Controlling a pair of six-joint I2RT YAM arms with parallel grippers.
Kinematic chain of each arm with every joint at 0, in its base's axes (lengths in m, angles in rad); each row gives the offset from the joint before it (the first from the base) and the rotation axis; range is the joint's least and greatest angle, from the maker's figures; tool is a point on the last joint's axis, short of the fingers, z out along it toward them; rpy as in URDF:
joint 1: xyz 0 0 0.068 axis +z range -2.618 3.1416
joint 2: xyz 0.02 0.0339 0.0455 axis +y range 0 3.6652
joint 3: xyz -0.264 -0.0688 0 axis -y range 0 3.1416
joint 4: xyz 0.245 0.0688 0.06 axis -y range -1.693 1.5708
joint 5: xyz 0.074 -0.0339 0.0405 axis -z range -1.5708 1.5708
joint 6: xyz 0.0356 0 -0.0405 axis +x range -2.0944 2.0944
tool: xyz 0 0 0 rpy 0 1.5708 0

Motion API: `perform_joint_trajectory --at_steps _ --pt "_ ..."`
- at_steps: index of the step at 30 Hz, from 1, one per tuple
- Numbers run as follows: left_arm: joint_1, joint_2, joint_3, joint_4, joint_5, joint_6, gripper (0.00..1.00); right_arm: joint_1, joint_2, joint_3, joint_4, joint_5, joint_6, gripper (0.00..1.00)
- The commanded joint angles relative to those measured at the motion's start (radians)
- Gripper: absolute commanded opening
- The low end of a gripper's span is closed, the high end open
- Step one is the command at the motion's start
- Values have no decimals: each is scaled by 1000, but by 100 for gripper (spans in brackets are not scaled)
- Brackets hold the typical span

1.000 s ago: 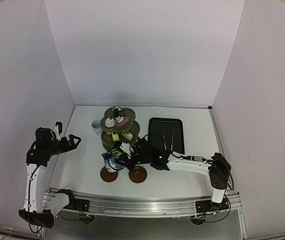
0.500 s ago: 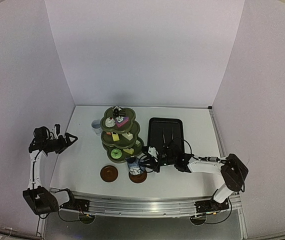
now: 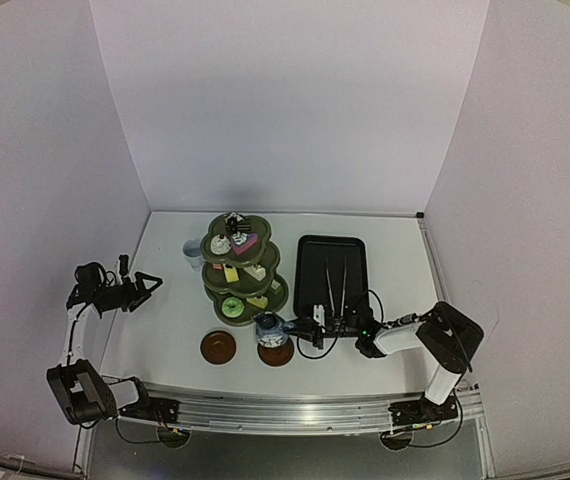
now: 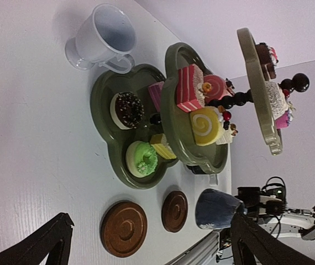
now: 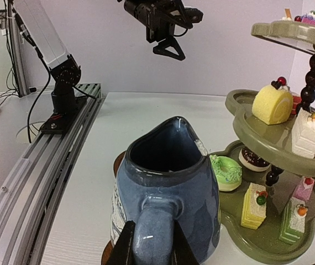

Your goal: Serve the afternoon tea

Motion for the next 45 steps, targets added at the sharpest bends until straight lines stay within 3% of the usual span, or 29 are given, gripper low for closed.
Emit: perform_joint_trajectory --at_steps 1,8,17,45 --pt "7 -35 -21 93 105 -77 100 8 39 -17 280 -40 -34 0" --pt "7 -45 -40 112 104 -91 100 8 51 -63 287 -49 -99 0" --pt "7 -58 -62 140 119 -107 100 19 207 -51 424 -16 -76 0" --pt "6 -37 -45 187 132 -143 100 17 274 -5 465 -44 -52 0"
